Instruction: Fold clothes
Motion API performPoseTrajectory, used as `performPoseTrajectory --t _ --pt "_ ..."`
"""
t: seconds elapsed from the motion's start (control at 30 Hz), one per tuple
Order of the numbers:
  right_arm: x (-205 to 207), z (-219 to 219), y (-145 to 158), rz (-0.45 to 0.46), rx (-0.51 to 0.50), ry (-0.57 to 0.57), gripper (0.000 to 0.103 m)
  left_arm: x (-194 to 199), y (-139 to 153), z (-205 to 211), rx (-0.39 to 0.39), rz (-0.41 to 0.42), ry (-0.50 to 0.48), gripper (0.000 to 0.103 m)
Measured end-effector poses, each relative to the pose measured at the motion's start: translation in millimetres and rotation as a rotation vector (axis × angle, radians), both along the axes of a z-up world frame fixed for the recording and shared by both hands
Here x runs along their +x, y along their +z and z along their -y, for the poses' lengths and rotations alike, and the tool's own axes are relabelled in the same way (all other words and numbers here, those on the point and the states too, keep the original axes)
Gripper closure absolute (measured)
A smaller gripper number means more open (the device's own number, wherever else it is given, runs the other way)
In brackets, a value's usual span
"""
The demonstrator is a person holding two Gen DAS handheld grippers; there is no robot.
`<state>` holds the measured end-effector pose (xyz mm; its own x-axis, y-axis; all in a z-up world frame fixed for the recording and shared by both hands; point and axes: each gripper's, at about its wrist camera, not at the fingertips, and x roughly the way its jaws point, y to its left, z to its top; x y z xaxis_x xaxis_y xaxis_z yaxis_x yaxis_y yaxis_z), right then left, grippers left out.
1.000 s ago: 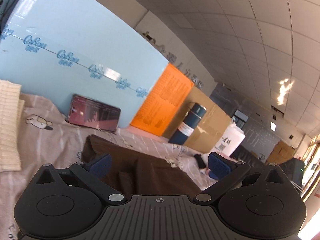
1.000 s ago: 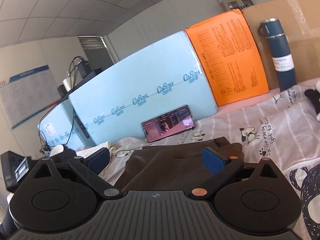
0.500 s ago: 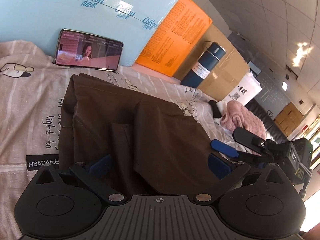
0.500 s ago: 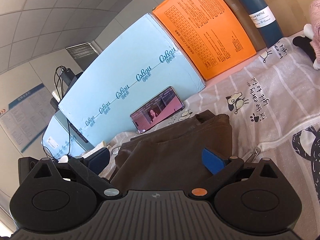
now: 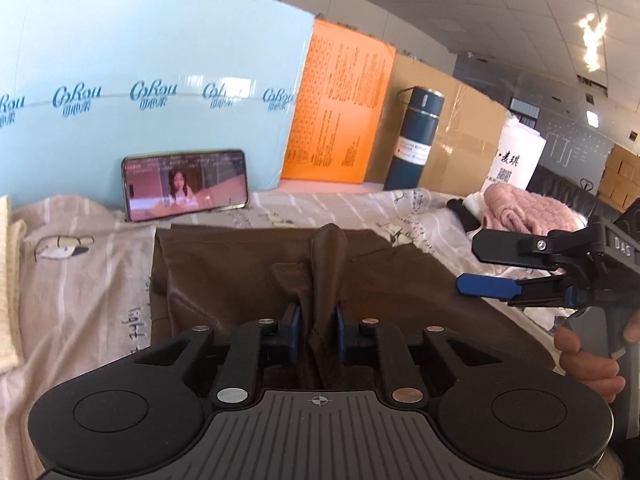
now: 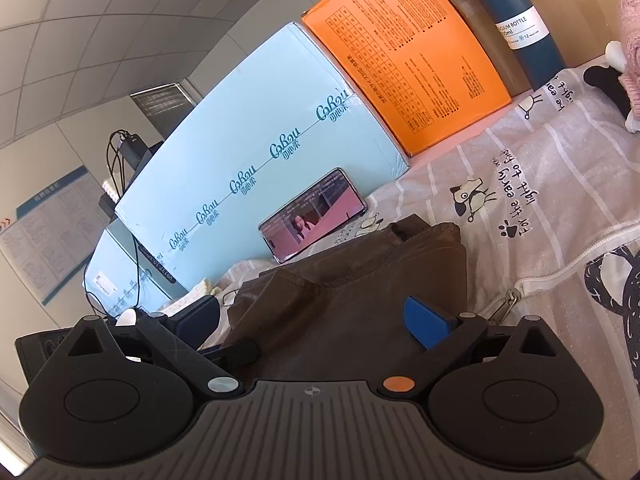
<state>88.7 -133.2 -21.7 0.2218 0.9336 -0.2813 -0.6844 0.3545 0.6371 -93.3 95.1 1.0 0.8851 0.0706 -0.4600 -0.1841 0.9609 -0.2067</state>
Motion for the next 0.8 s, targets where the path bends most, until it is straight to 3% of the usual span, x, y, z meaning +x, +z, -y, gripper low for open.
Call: performPoseTrajectory --t 0.13,0.27,0.33,0.57,0.67,0.73,0.8 --pt "-3.1 4.5 3.5 0.022 0.041 0.014 0.004 -5.4 9.6 5.1 0.072 0.027 0.003 0.088" --pt "-4.6 9.6 6.7 0.037 0.087 0.044 0.004 0.6 -1.1 0.3 0.083 -0.041 0.019 0.087" --pt "-4.6 8.2 7.1 0.033 0.084 0.067 0.004 3.3 -5.7 0.2 0.093 -0.067 0.019 0.081" --pt "-5.5 -11.6 -2.5 0.022 -0.076 0.102 0.004 3.8 -13.0 -4.3 0.088 -0.091 0.035 0.067" --pt "-7.5 -4.2 0.2 0.042 -0.029 0.080 0.004 -2.5 -8.9 -11.3 0.043 -0.039 0.043 0.051" --pt "-7.3 1.6 2.7 0.057 0.004 0.042 0.004 -10.0 -5.0 -21.6 -0.026 0.011 0.065 0.026" --pt "-6.0 5.2 3.9 0.072 0.009 -0.015 0.004 -17.6 -1.0 -32.1 -0.095 0.060 0.088 0.019"
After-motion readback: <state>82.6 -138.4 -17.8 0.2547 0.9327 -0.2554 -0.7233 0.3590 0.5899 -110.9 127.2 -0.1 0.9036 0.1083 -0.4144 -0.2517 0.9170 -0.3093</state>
